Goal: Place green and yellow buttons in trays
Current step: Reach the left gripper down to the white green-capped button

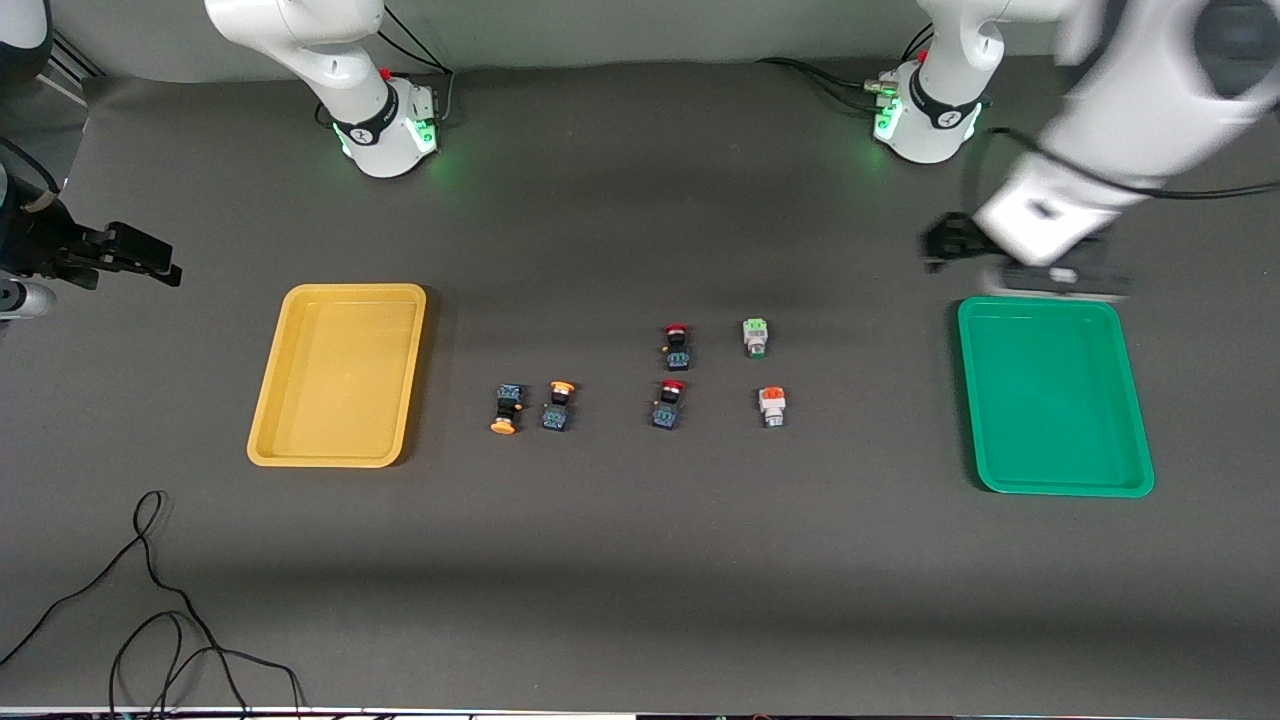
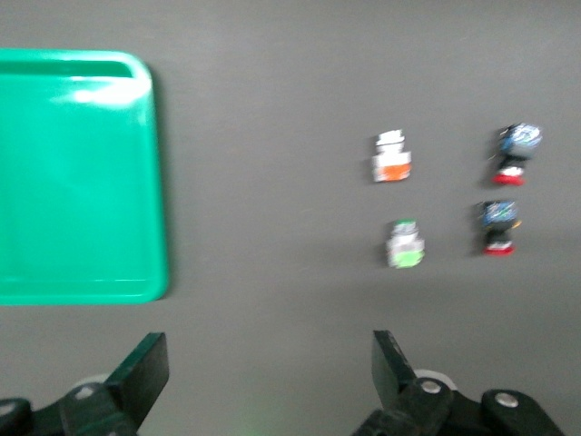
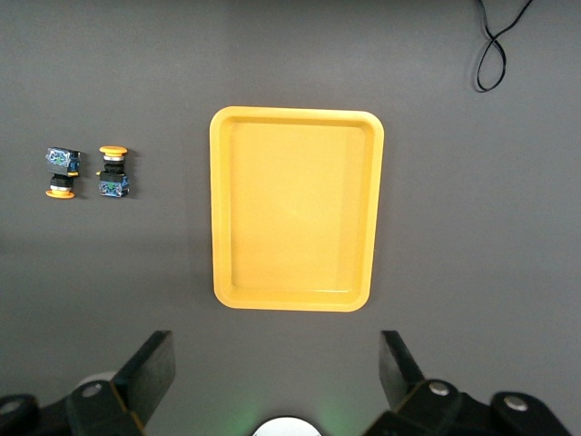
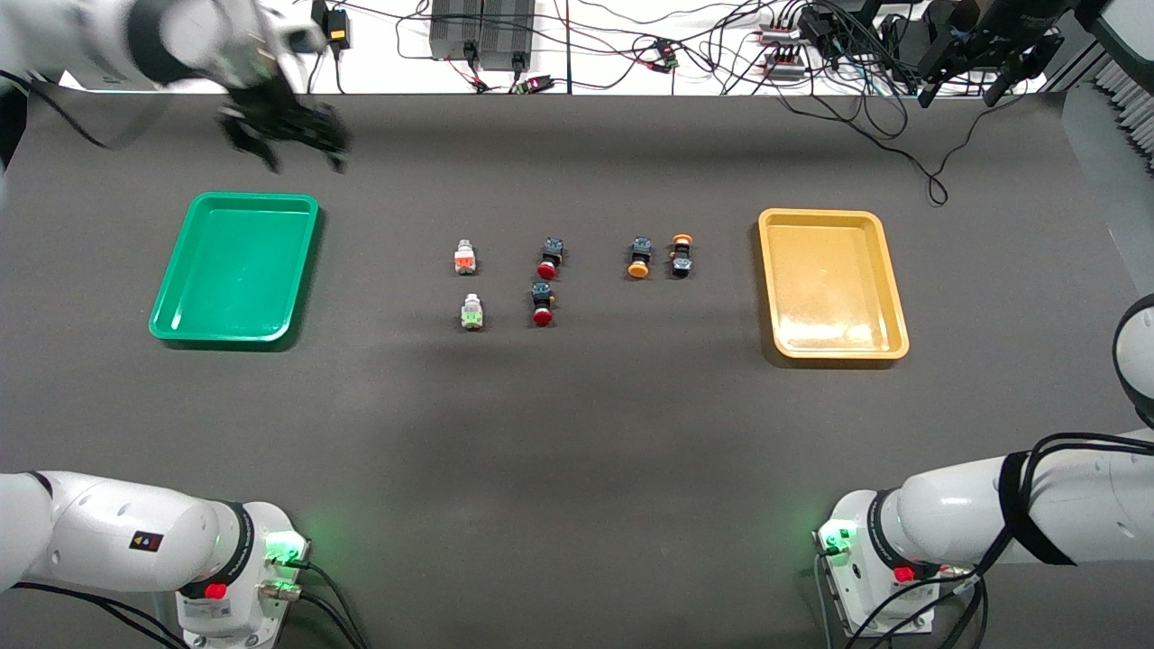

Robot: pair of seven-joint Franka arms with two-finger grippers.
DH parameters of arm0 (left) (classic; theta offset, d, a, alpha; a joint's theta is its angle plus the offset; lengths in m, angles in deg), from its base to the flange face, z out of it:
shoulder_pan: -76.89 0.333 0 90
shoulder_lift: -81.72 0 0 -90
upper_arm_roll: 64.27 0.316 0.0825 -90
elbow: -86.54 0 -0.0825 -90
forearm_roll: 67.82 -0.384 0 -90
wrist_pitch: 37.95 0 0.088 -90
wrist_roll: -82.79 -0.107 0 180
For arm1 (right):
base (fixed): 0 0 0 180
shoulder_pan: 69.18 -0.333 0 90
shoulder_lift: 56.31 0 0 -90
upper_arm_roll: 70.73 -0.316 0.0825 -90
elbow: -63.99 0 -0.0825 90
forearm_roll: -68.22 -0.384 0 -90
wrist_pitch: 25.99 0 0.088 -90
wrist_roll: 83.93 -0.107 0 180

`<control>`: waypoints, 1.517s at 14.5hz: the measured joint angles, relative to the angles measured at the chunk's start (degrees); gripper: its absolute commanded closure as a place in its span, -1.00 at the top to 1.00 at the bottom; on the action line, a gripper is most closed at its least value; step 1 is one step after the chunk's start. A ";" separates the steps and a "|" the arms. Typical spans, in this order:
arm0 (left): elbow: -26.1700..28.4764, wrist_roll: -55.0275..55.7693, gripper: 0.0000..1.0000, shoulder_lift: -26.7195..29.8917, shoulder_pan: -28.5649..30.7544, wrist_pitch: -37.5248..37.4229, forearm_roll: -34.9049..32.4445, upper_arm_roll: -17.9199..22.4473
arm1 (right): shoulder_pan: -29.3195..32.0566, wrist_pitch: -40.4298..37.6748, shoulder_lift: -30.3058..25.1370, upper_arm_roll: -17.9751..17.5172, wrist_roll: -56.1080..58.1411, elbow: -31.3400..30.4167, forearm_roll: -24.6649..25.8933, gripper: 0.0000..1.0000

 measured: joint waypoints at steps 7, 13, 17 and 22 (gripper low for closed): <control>4.88 20.70 1.00 -6.98 -13.97 11.56 -2.23 -3.11 | 0.02 0.00 0.00 0.19 0.00 0.01 -0.01 0.99; 6.51 21.06 1.00 -20.22 -14.17 23.84 -7.27 -2.39 | 0.03 -0.04 0.00 0.30 0.00 0.03 -0.01 0.99; 7.77 21.08 1.00 -30.38 -14.16 36.27 -8.42 -1.90 | 0.05 -0.09 -0.04 1.50 0.00 0.04 -0.01 0.99; 8.15 21.24 0.30 -33.41 -14.24 40.22 -9.52 -1.83 | -0.14 -0.21 -0.04 1.78 -0.49 0.00 -2.64 0.99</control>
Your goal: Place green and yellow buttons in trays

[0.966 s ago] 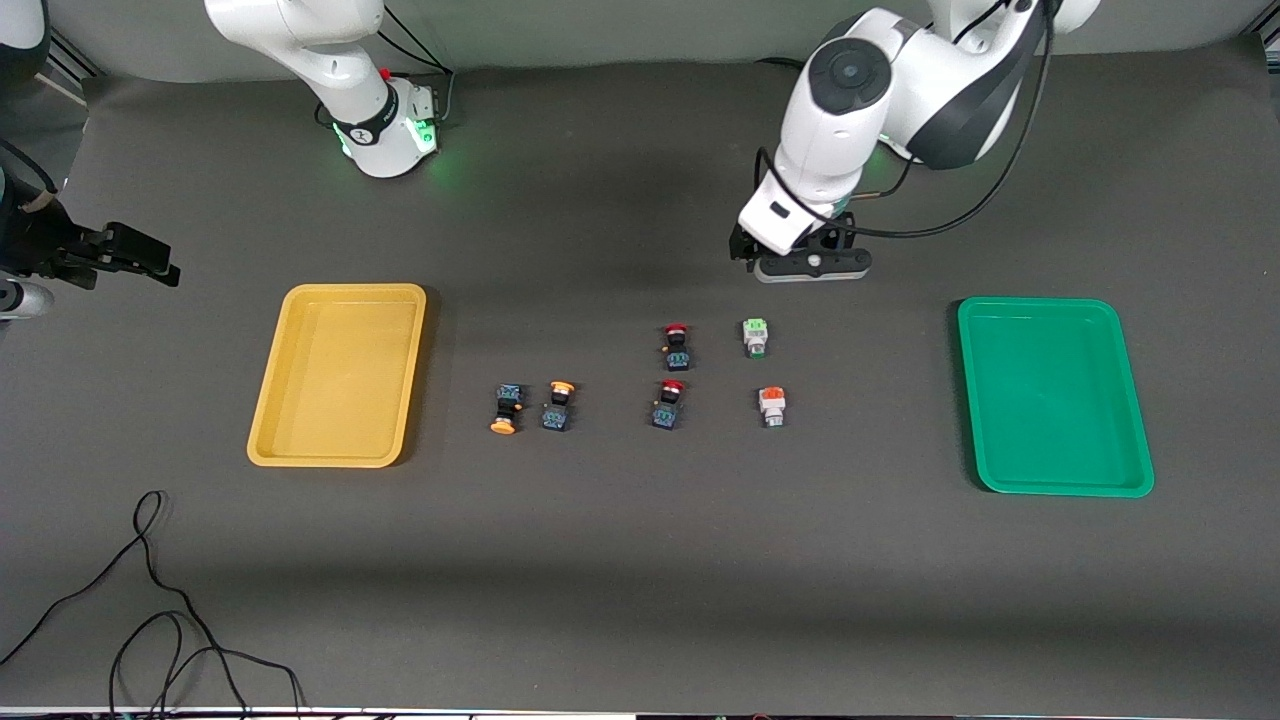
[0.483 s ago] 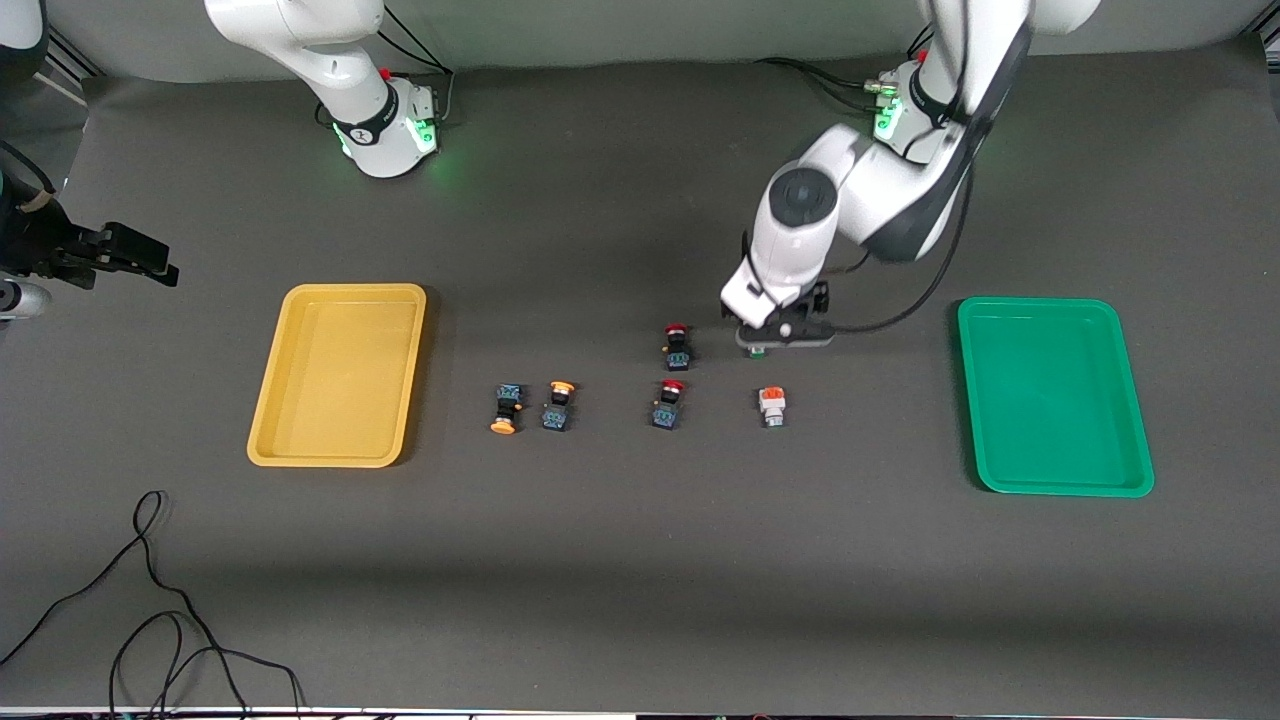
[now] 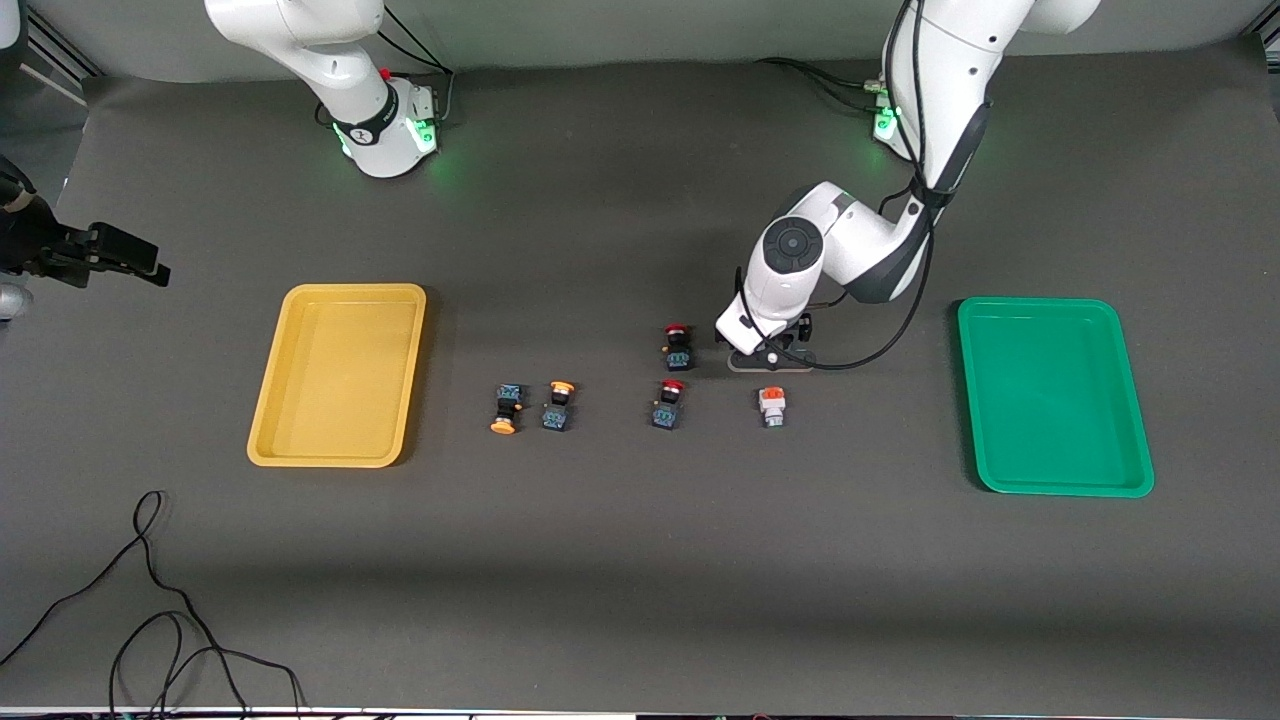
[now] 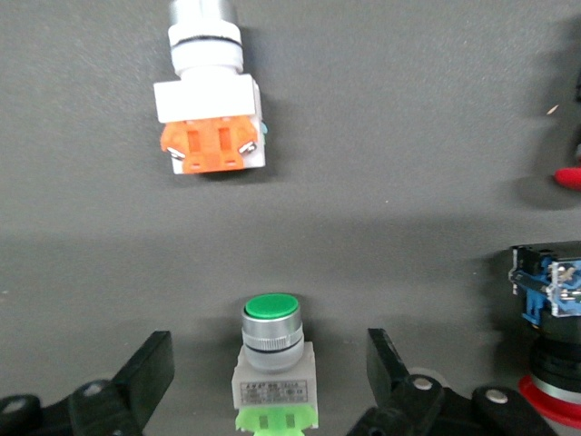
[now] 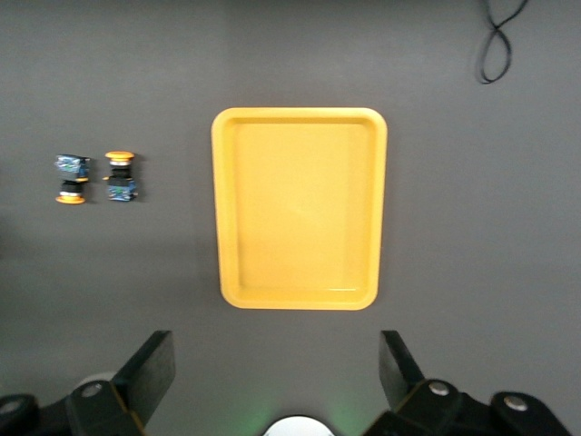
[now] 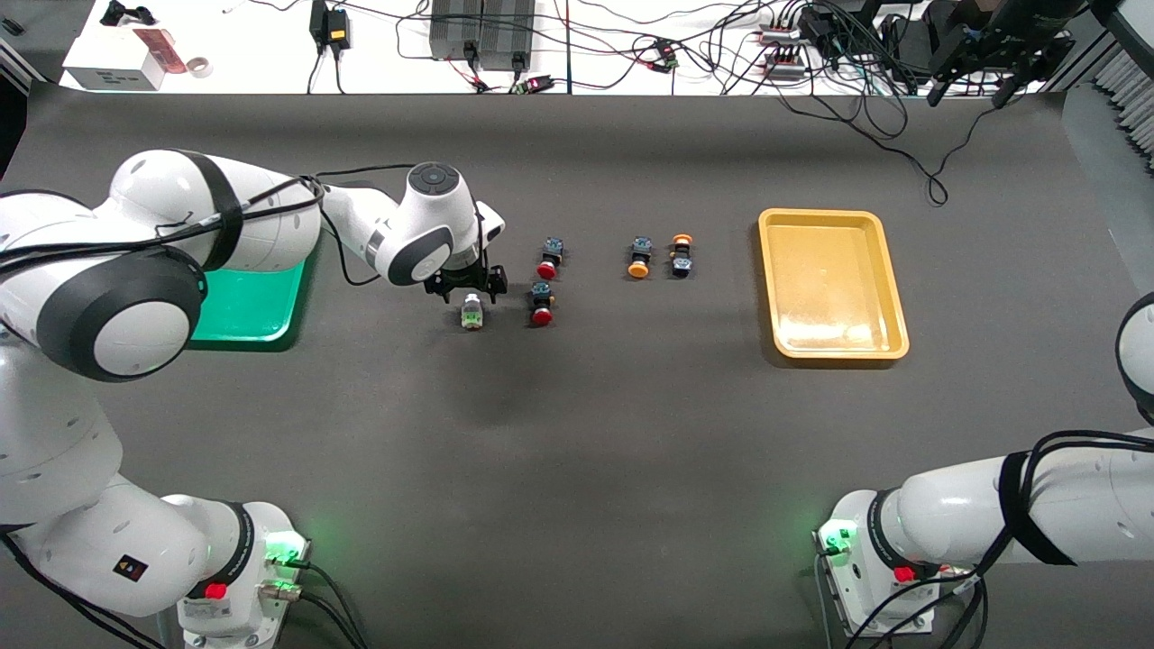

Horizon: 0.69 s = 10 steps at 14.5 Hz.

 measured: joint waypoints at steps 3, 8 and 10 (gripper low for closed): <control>0.05 1.61 -0.38 -0.93 -0.31 0.36 -0.05 -0.08 | -4.13 0.11 0.42 -0.47 -6.50 -0.11 -0.97 0.99; -0.39 3.42 -0.55 -0.47 -0.18 0.21 -0.08 0.12 | -16.55 6.74 5.30 -1.04 -22.35 -1.67 -1.17 0.96; -2.54 3.74 -0.58 2.50 1.27 -3.95 -0.07 0.30 | -18.84 13.26 8.18 -1.03 -26.45 -3.80 -2.62 0.95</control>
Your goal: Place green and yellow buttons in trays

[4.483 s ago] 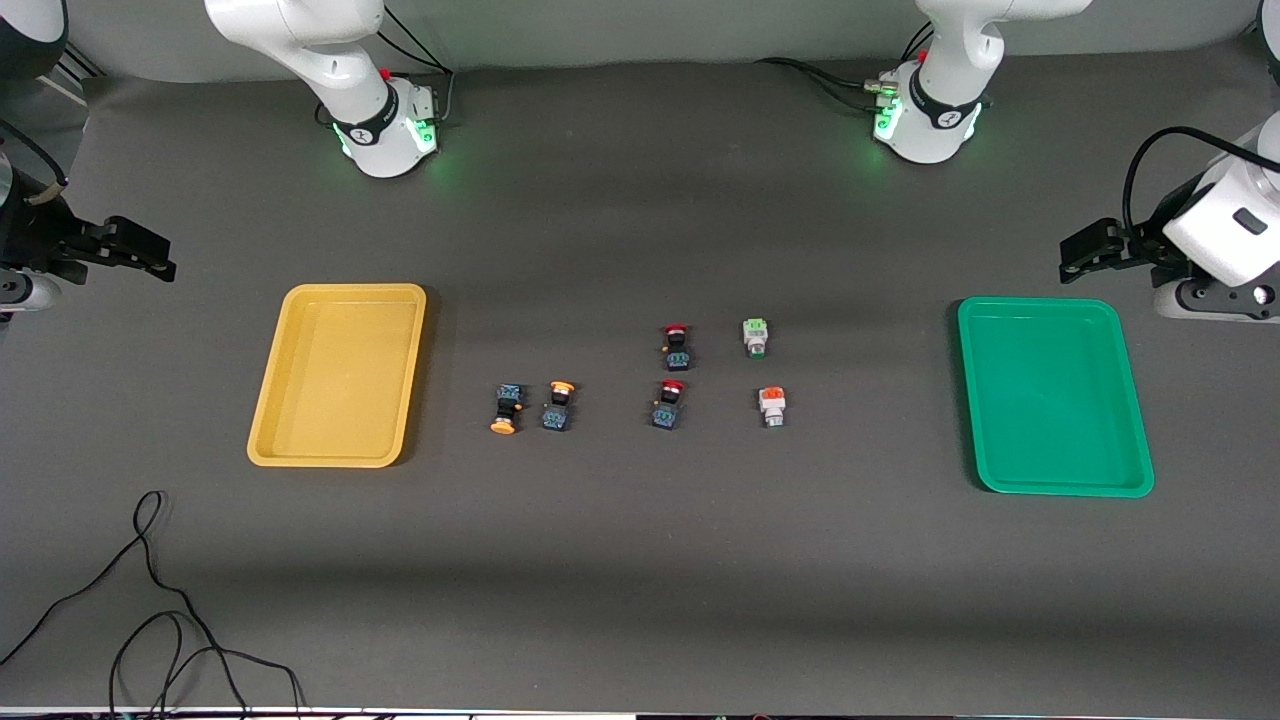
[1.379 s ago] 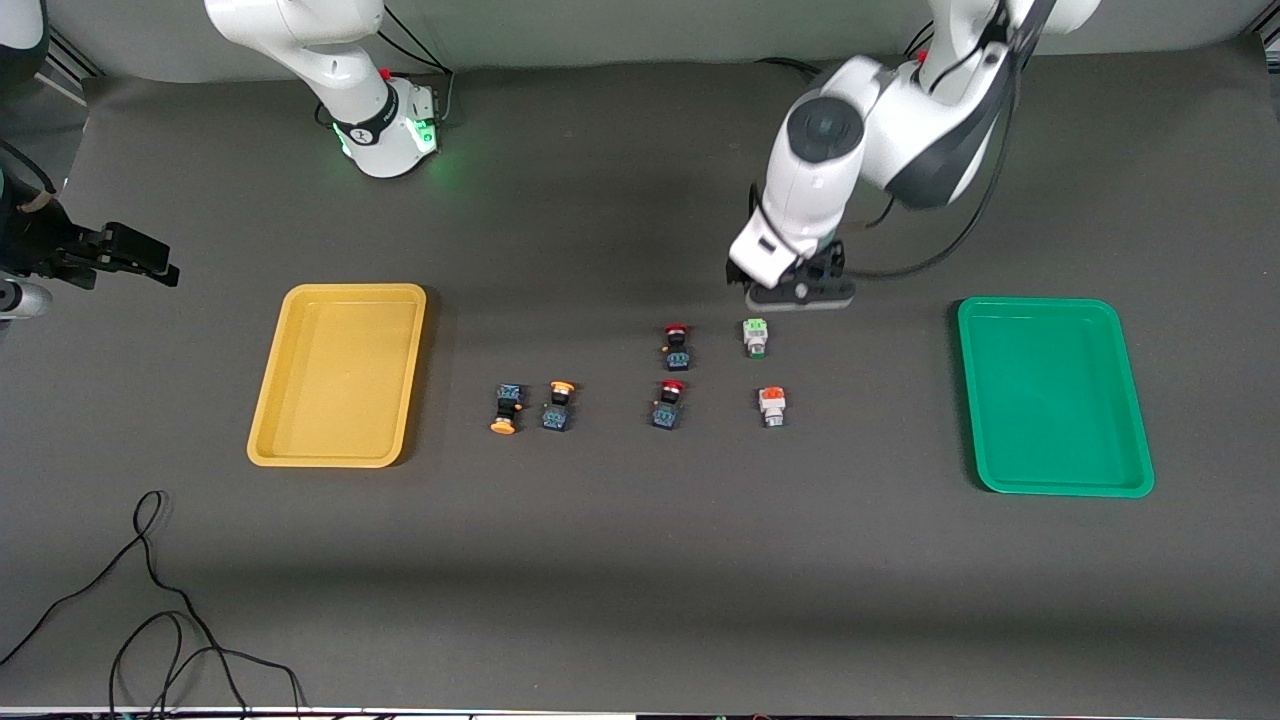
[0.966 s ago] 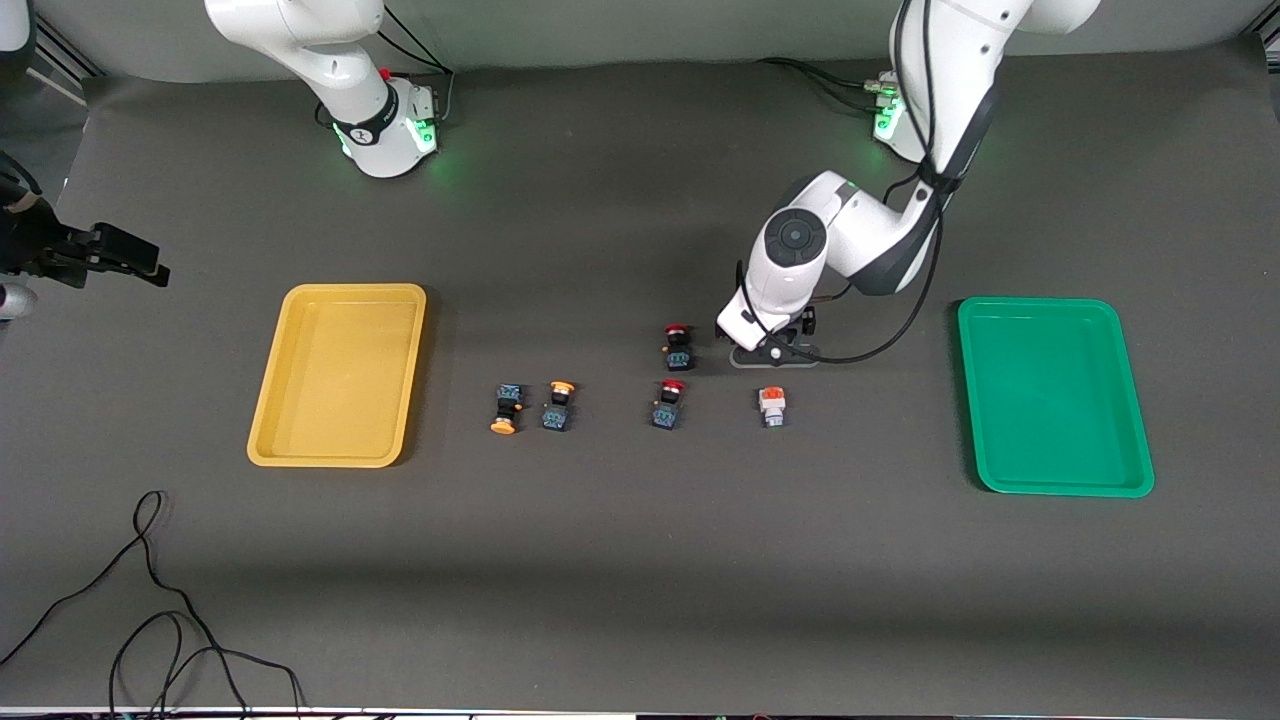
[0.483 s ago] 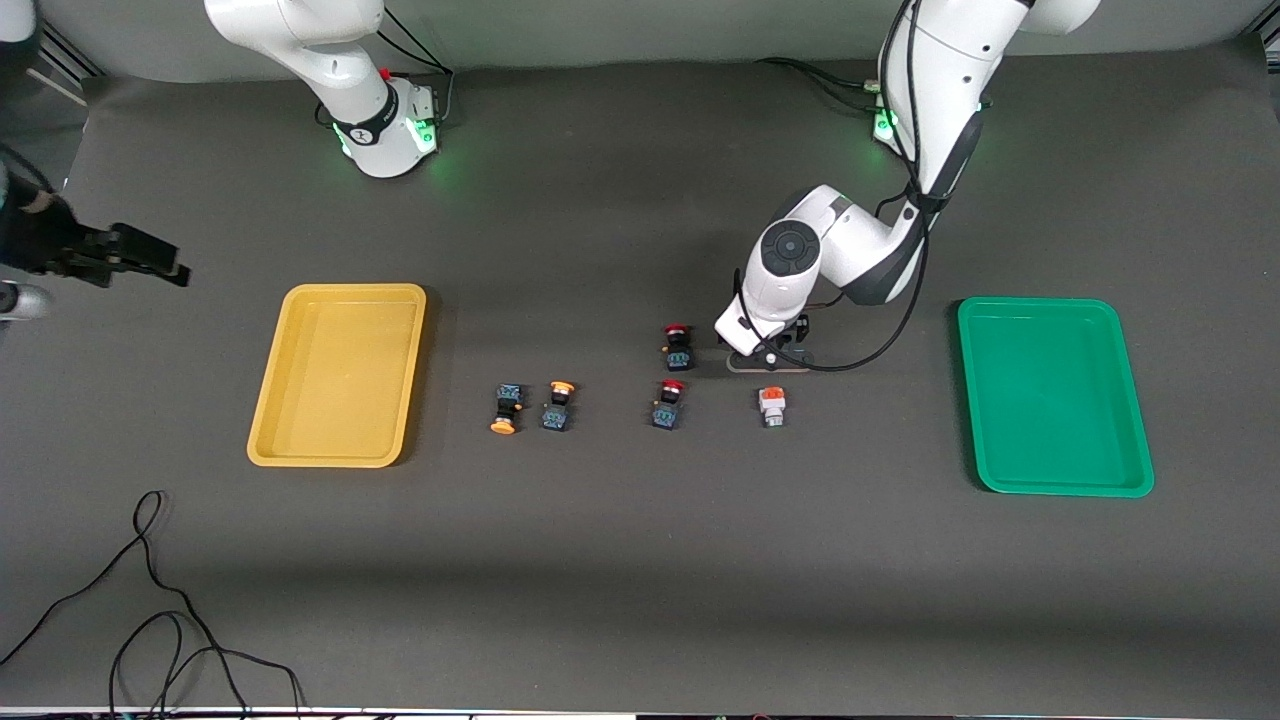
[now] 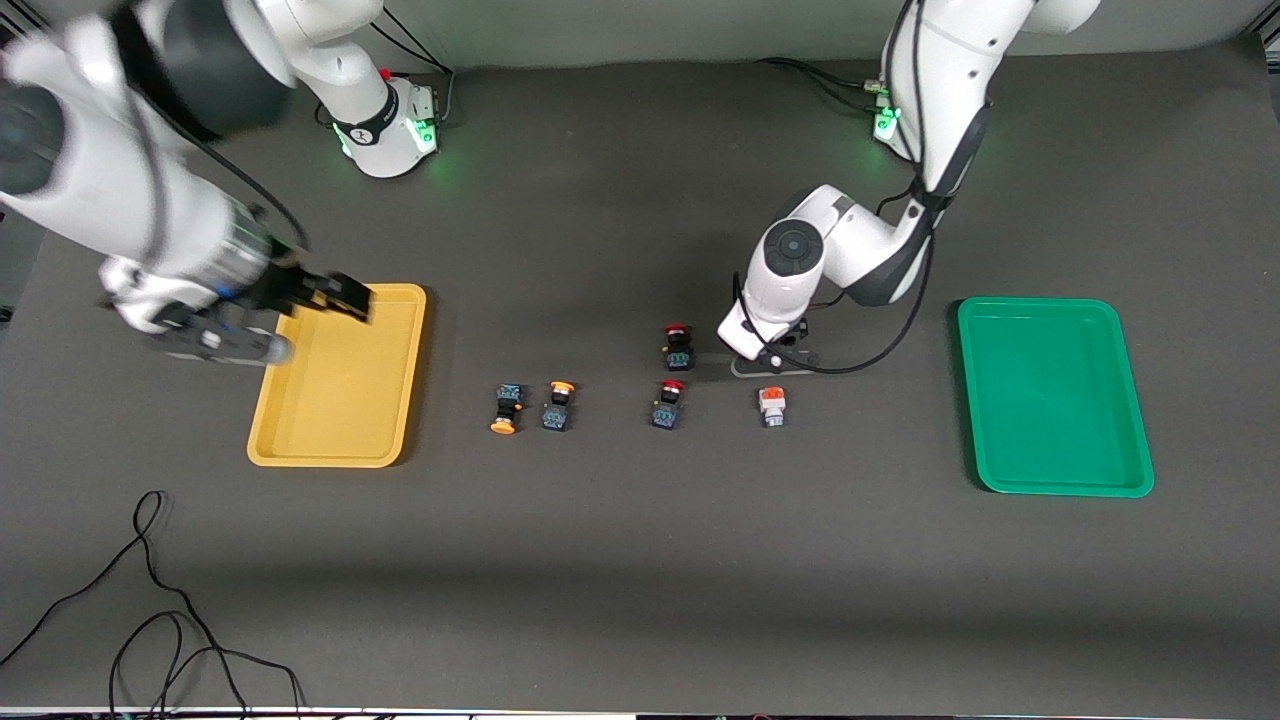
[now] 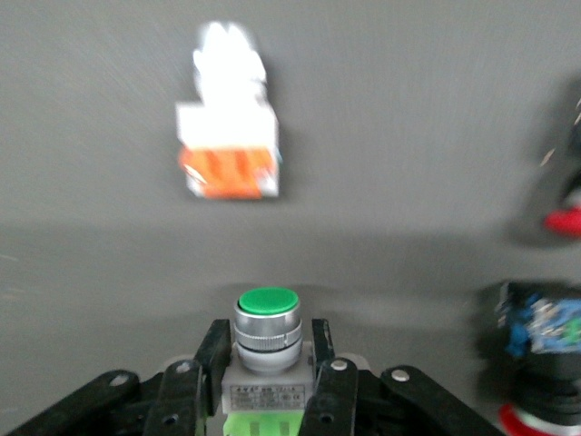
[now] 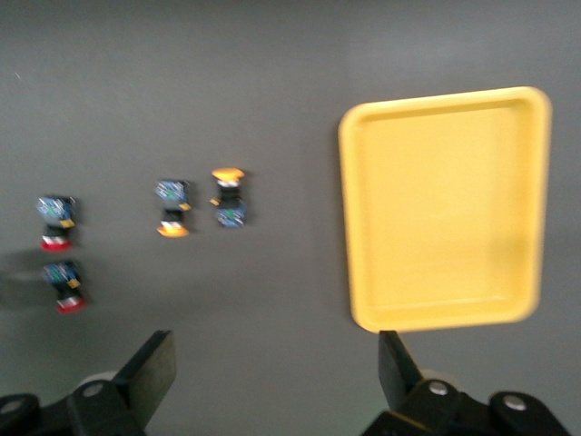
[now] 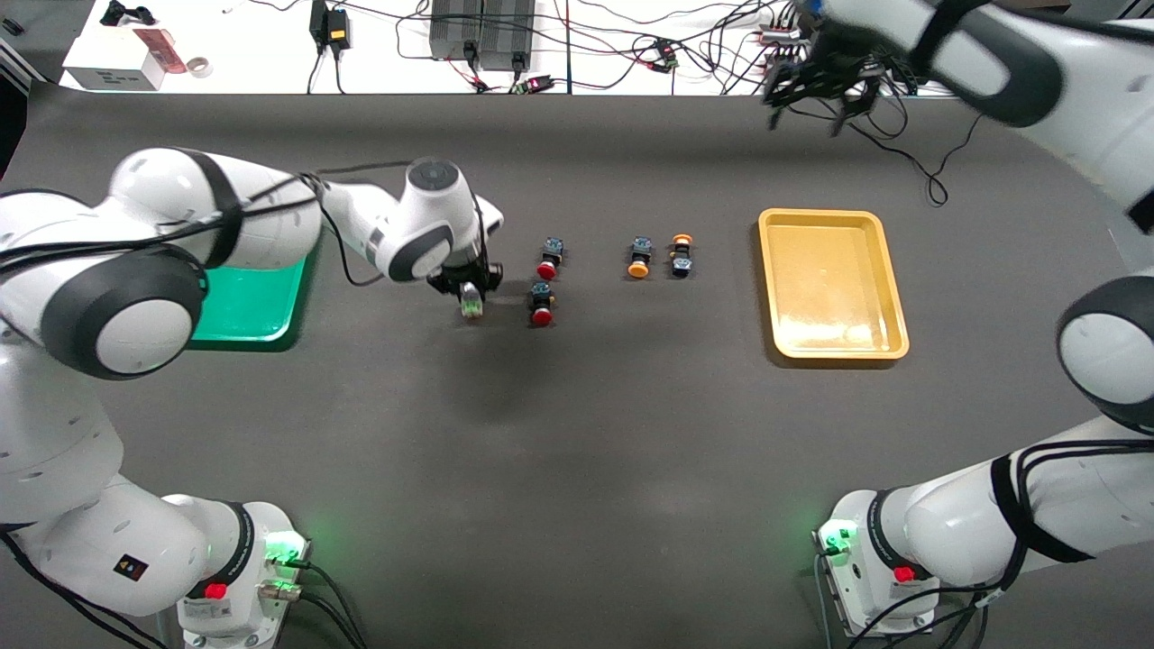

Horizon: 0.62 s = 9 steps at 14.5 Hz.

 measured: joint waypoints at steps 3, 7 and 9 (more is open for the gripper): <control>-7.22 -0.04 -0.70 7.84 3.96 -15.84 0.30 0.04 | -2.17 14.32 2.60 0.00 -2.61 -8.06 -1.05 0.95; -11.24 -7.88 -0.71 15.60 11.32 -27.73 2.88 0.18 | -6.11 30.05 7.29 0.01 -4.96 -18.19 -1.16 0.95; -11.18 -18.24 -0.71 17.35 19.02 -32.12 3.84 0.45 | -7.86 36.02 11.46 0.00 -6.42 -19.19 -1.17 0.95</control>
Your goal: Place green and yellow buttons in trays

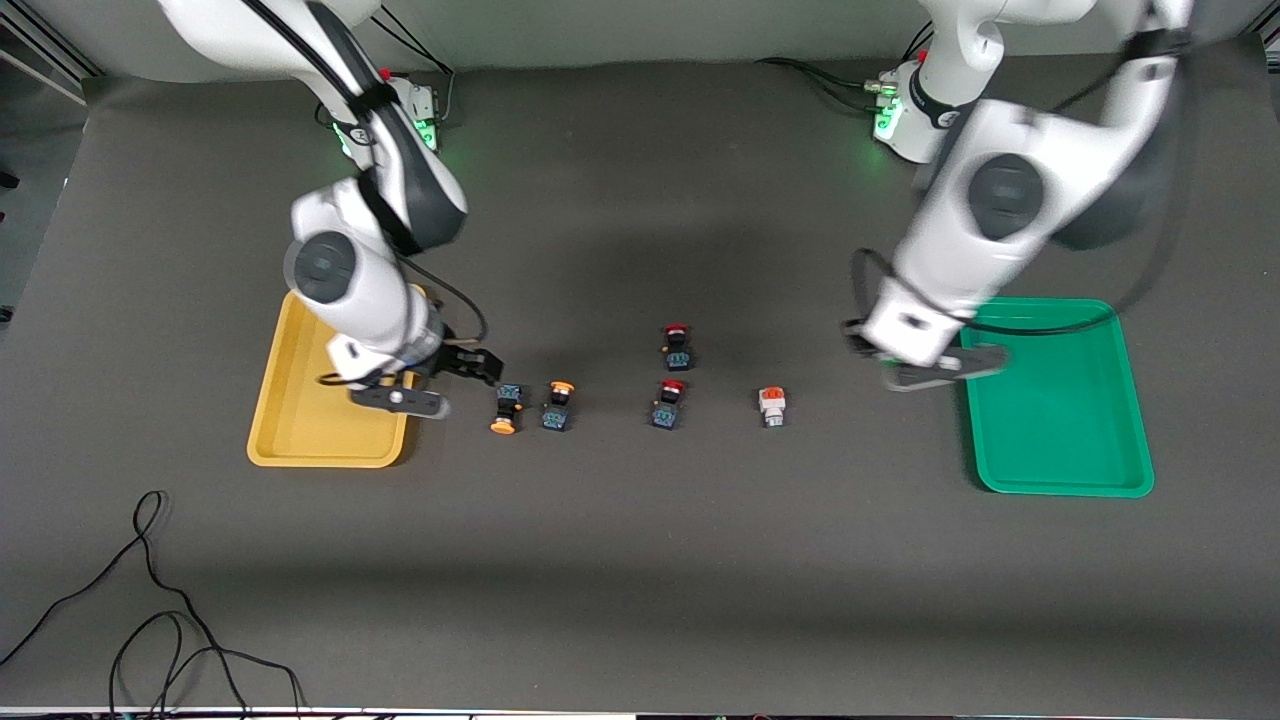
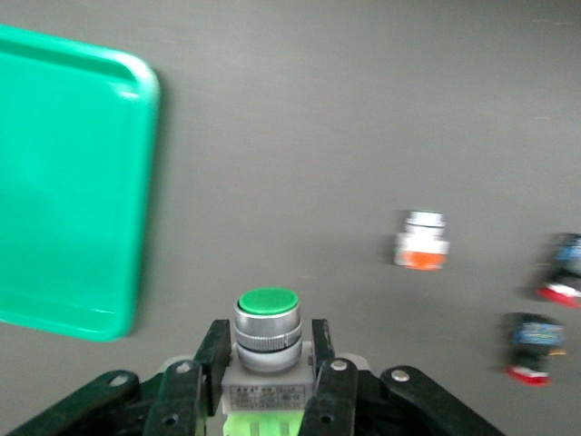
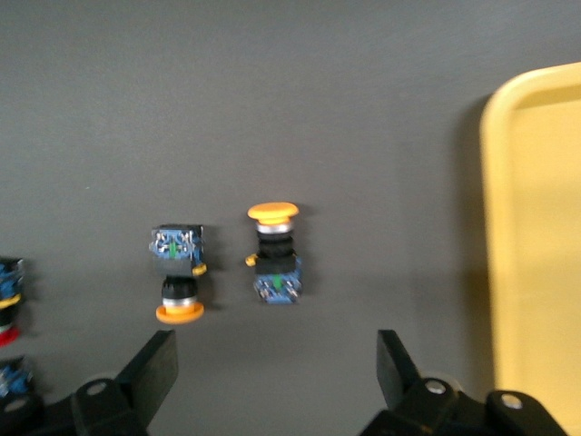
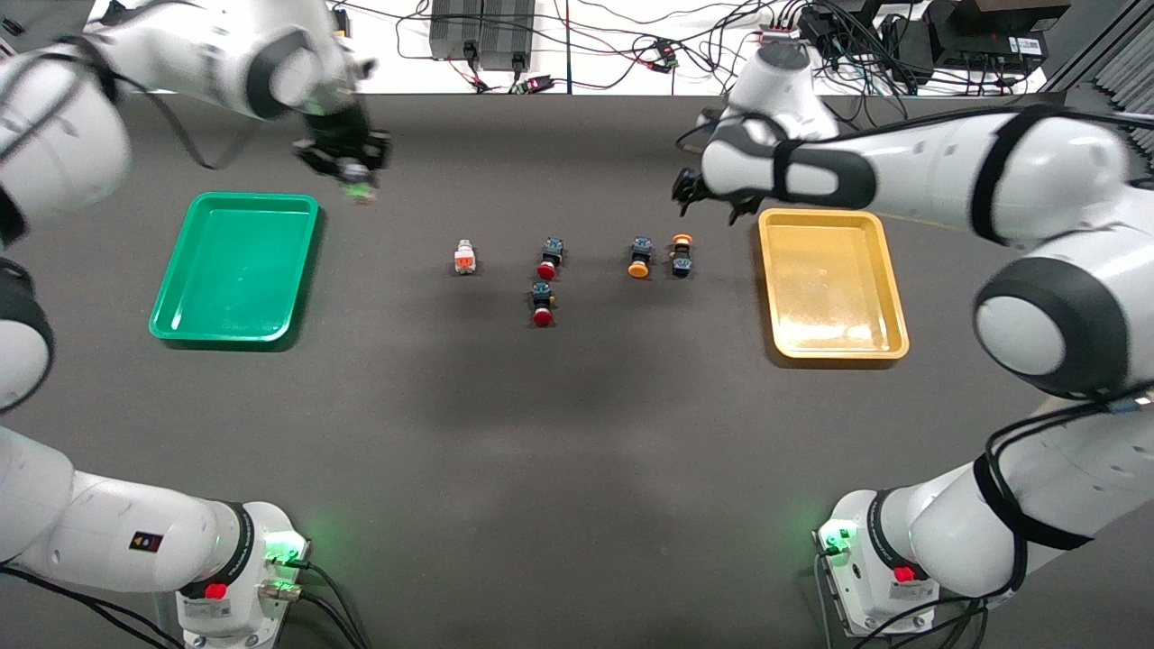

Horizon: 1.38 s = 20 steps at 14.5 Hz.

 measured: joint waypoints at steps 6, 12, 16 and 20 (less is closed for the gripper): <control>2.20 -29.29 -0.71 -2.37 20.87 2.72 -1.71 0.75 | -1.36 13.93 10.69 0.01 -1.16 -0.36 0.00 0.95; 9.09 -29.94 -0.42 -19.38 20.98 26.29 -8.02 0.05 | -1.36 18.45 14.39 0.12 -1.19 -0.38 0.00 -1.00; 8.14 -29.99 1.00 -21.12 21.23 27.08 -8.68 0.47 | -1.37 15.44 12.69 0.50 -1.26 0.38 -0.01 -1.00; 2.84 -30.26 1.00 -18.07 21.60 18.61 -8.74 0.51 | -1.30 -2.69 3.23 4.09 0.15 2.53 0.00 -1.00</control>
